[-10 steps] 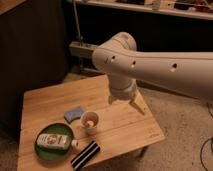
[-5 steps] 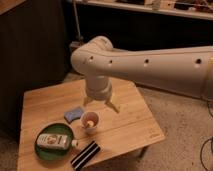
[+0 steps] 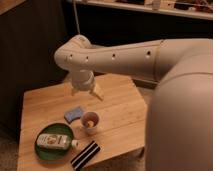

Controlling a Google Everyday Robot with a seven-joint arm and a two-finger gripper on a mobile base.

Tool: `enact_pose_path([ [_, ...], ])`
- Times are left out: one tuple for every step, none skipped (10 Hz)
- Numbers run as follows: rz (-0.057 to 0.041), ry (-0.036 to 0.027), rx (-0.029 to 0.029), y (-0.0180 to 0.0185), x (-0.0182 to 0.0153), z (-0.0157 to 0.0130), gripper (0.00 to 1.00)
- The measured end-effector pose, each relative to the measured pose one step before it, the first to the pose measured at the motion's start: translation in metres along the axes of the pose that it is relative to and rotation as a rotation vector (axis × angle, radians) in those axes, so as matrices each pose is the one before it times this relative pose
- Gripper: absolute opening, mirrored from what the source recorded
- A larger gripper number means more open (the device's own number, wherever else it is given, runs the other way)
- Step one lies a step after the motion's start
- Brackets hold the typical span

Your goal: Move the arm in a circular motion

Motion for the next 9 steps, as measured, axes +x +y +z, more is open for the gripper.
enact_pose_path([
  [0.03499,0.01674,-0.02668,0.00394,0.02878,0.01288,0.80],
  [0.03040,0.01053,-0.02902,0.00686,0.02200,0.01087,0.80],
  [0.02865,0.00574,-0.02494,0.00807,0.01736,0.01024,0.80],
  [0.04329,0.00295,-0.02807,0.01547,0.02062,0.01201,0.80],
  [0.05015,-0.00180,-0.02941,0.02383,0.01800,0.01373,0.80],
  [0.03686,-0.00277,-0.01929,0.02048,0.00884,0.00894,0.80],
  [0.03357,-0.00493,-0.01859,0.02086,0.00653,0.00847,0.80],
  [0.04837,-0.00424,-0.01569,0.02844,0.00935,0.00977,0.80],
  [0.03540,-0.00536,-0.01107,0.02268,0.00549,0.00578,0.80],
])
